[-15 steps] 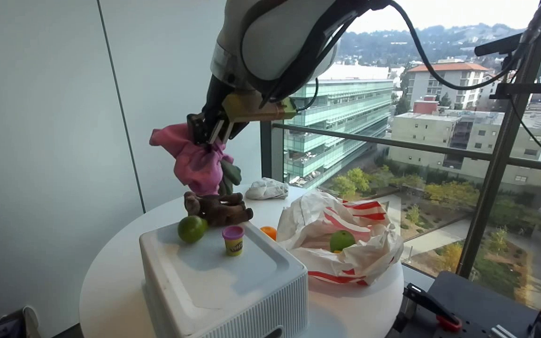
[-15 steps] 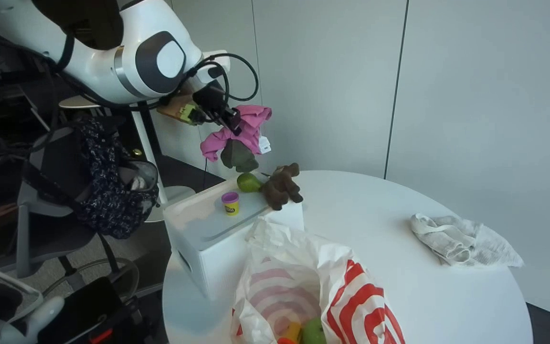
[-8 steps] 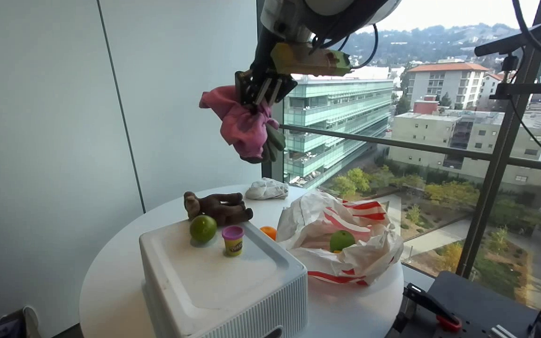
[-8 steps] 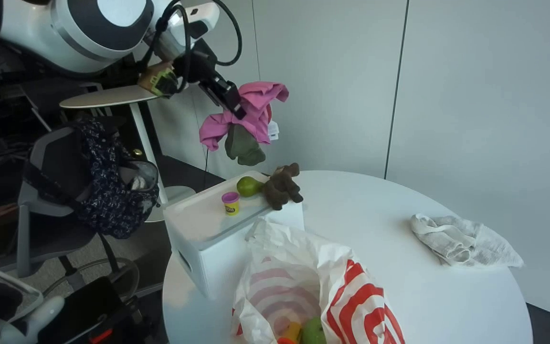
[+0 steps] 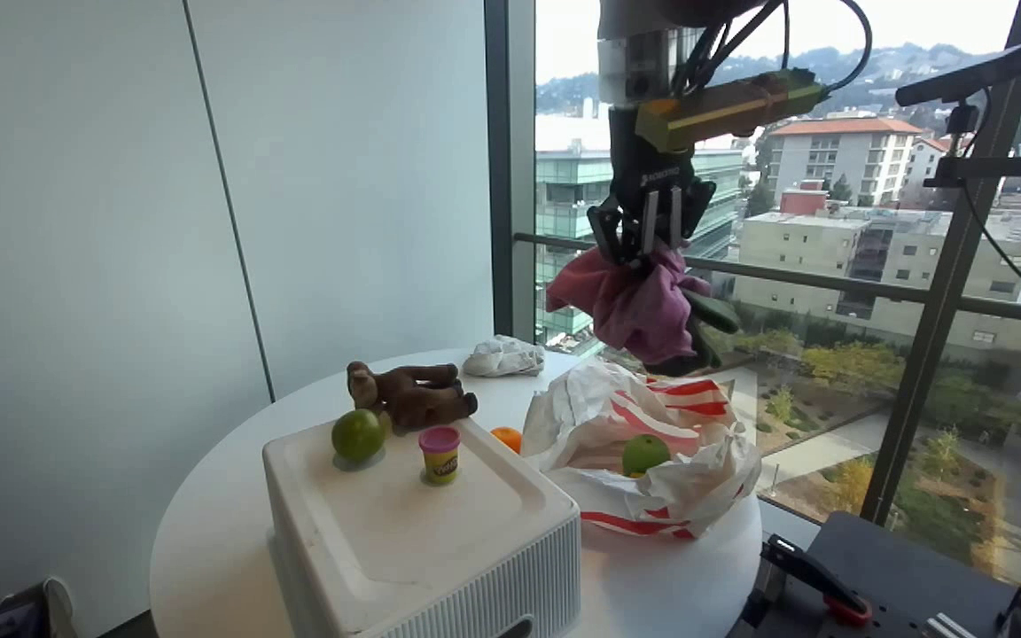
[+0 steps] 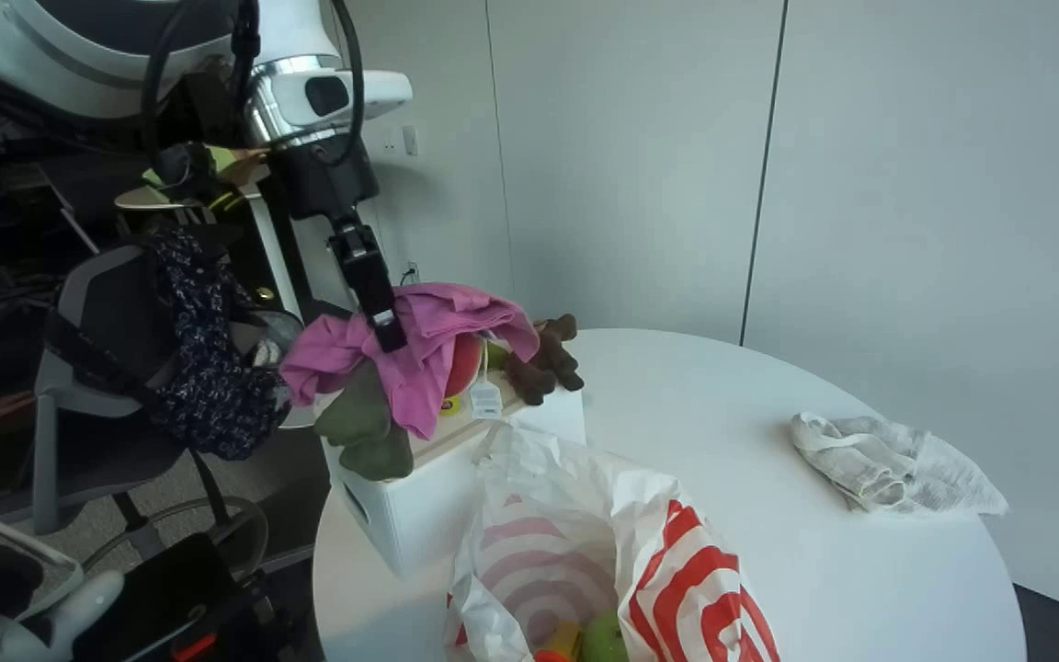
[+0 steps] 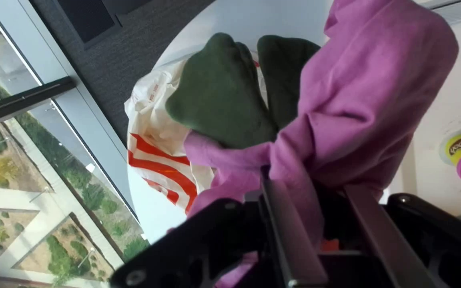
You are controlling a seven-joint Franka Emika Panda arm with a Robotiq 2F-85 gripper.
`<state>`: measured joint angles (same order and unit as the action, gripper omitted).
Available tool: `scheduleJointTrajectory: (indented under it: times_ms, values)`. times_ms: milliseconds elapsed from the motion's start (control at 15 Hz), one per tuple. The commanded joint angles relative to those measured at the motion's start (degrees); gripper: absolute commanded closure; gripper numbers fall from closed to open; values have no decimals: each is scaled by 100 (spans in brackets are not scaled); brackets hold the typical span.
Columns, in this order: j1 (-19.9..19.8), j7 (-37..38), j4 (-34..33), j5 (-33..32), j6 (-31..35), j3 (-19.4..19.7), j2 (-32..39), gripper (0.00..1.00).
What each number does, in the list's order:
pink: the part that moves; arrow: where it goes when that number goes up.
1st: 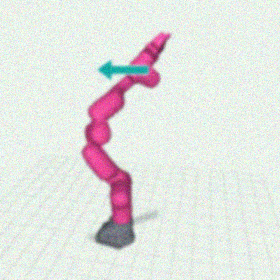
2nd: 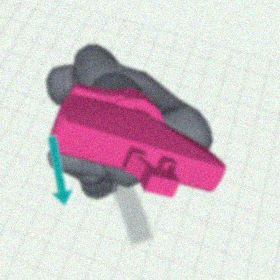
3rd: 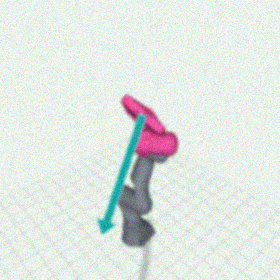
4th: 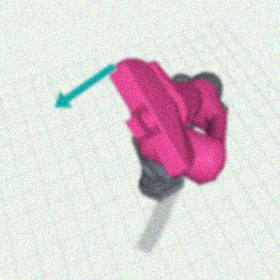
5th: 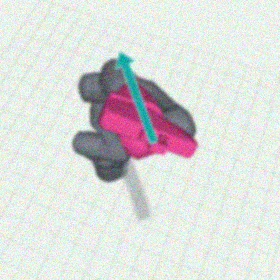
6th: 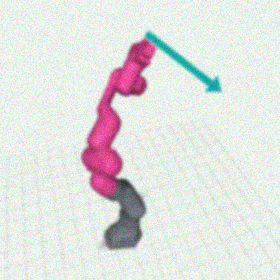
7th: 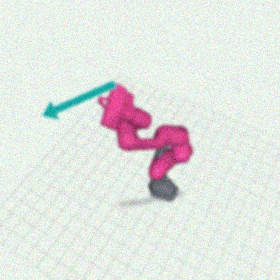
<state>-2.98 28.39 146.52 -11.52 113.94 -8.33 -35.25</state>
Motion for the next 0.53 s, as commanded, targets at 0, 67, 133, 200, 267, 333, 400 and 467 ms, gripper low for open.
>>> scheduleJointTrajectory:
  times_ms: [0,67,133,200,267,333,400,467]
  values:
    - [-195,-11,6,104,-894,56,247,91]
    - [-238,-63,17,81,-1005,118,481,91]
    - [-282,-75,5,65,-1096,175,736,91]
    - [-301,-135,-33,63,-1079,245,1090,91]
    - [-310,-204,-95,54,-1046,306,1461,91]
    - [-331,-232,-175,-12,-951,350,1887,91]
    - [-350,-206,-254,-126,-900,377,2194,91]
    - [-347,-173,-358,-239,-816,410,2545,91]
